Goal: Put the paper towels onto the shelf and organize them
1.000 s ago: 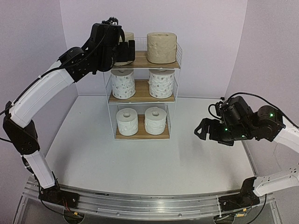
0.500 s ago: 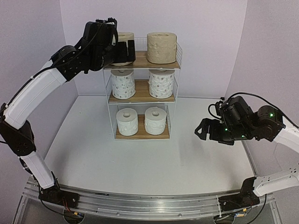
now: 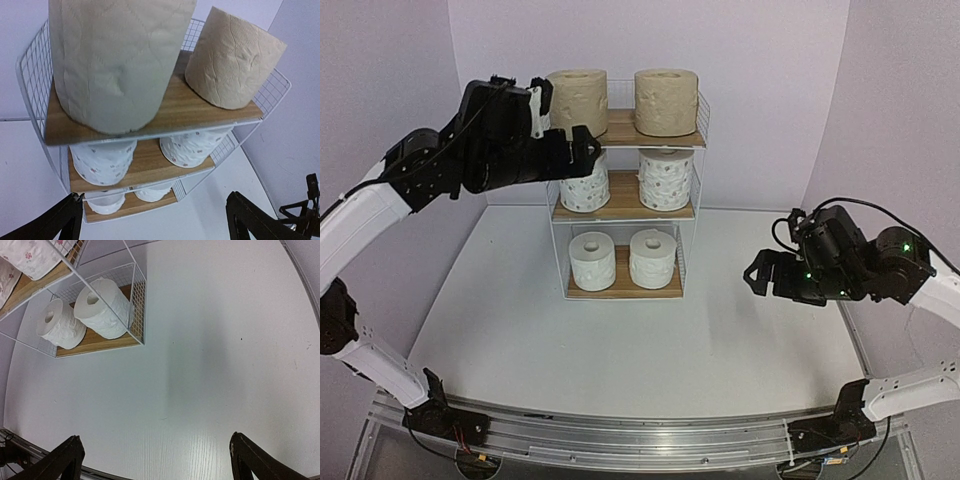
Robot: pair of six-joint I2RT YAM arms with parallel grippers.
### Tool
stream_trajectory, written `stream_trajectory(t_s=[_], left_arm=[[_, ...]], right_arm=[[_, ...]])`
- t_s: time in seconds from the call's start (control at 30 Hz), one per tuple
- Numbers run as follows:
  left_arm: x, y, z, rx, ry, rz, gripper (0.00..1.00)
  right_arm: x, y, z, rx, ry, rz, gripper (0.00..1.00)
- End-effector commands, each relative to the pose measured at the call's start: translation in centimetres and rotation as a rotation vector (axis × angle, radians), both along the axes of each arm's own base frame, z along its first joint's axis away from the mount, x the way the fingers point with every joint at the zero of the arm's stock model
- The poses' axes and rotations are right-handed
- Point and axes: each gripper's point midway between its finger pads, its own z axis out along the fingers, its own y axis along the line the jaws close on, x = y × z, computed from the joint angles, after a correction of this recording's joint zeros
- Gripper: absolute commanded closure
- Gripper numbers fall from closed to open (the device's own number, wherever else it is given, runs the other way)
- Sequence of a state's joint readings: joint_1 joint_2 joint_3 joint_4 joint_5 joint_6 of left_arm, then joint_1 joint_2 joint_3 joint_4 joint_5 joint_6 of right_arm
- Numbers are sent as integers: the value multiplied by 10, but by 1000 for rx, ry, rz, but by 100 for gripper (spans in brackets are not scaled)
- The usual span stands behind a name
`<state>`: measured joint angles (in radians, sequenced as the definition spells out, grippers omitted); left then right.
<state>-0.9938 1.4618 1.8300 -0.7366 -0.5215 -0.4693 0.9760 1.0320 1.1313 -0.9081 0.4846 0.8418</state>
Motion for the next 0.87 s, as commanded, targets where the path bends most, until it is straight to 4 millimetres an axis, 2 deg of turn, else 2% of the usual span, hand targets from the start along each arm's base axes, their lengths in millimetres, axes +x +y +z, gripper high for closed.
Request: stream_trajectory(t_s=[0.0, 0.03, 0.17, 0.23, 0.27, 0.37, 0.43, 0.6, 0.83], left_arm=[[-36, 22, -25, -113, 97, -28, 0], [-41, 27, -50, -101, 137, -23, 0], [-59, 61, -122, -118, 263, 65, 0], [-66, 85, -178, -74, 346, 164, 0], [-70, 96, -198, -63, 381, 210, 0], [-77, 135, -255, -31, 470, 377, 0], [-75, 156, -281, -41, 502, 442, 0], [-58, 193, -303, -145, 510, 536, 0], [-62, 209, -295, -186, 498, 590, 0]], right_arm=[[8, -19, 12, -40, -85, -68, 2], [9, -22, 11, -49, -93, -78, 2], [15, -37, 5, -125, -134, -130, 2], [18, -44, 1, -157, -148, -152, 2], [18, -48, -1, -170, -157, -168, 2], [20, -59, -10, -214, -175, -213, 2], [20, -66, -15, -234, -182, -242, 2], [20, -74, -34, -277, -175, -292, 2], [24, -73, -40, -311, -172, -312, 2]])
